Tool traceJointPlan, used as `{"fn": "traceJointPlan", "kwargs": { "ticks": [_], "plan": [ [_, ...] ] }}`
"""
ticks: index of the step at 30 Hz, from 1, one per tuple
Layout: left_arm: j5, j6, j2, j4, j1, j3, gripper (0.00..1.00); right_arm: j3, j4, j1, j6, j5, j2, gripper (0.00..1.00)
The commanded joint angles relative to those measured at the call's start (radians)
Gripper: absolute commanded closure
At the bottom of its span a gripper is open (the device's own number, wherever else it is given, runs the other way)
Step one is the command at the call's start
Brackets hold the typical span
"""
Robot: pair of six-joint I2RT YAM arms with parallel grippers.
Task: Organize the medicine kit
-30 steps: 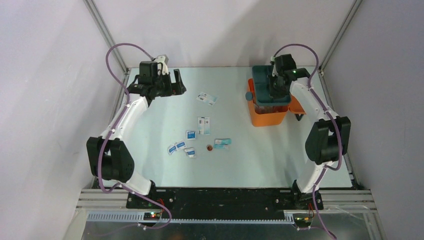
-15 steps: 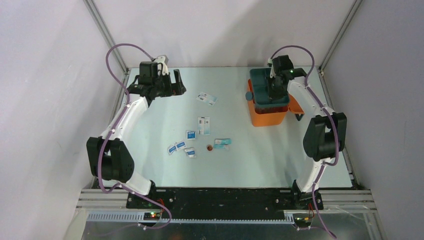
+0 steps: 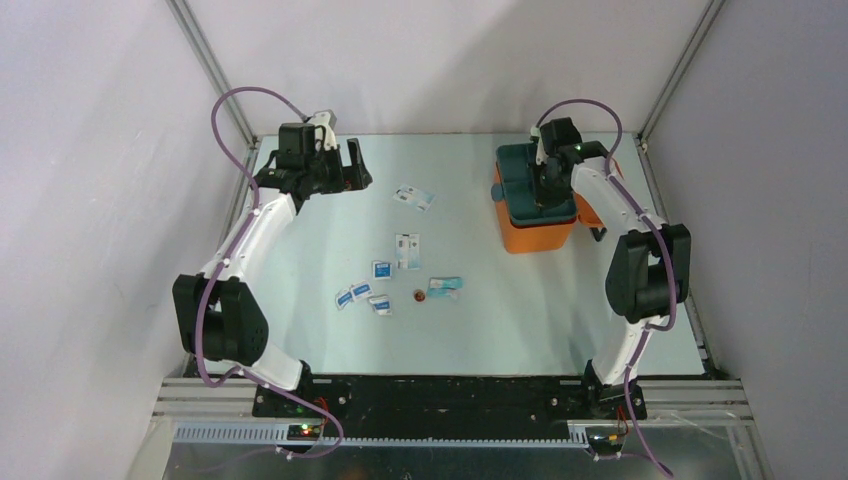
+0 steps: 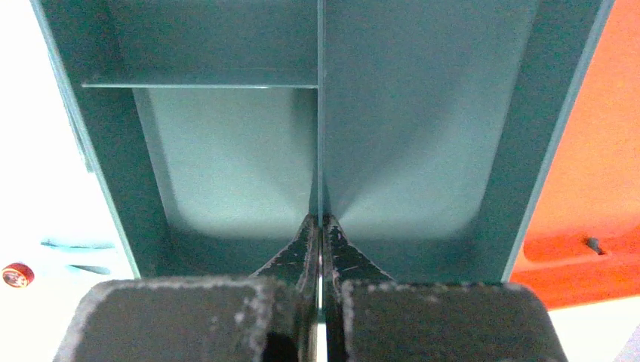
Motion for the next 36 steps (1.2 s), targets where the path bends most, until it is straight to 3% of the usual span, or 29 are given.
{"fn": "traceJointPlan", "kwargs": {
  "ticks": [1, 13, 29, 34, 36],
  "plan": [
    [-0.013, 0.015, -0.035, 0.039, 0.001, -0.003, 0.0, 0.002, -0.031, 0.005, 0.028, -0.035, -0.021, 1.0],
    [-0.017, 0.011, -0.032, 0.042, 0.001, -0.004, 0.0, -0.06, -0.063, 0.015, 0.018, -0.009, -0.068, 1.0],
    [-0.007, -0.003, -0.017, 0.055, -0.001, -0.001, 0.0, 0.036, -0.124, 0.009, -0.023, 0.031, -0.013, 1.0],
    [-0.018, -0.001, -0.028, 0.059, 0.0, -0.012, 0.0, 0.111, -0.132, 0.009, -0.023, 0.01, 0.005, 0.72],
    [-0.021, 0.0, -0.032, 0.061, -0.001, -0.015, 0.0, 0.162, -0.162, 0.012, -0.021, -0.006, 0.011, 0.67]
  ]
}}
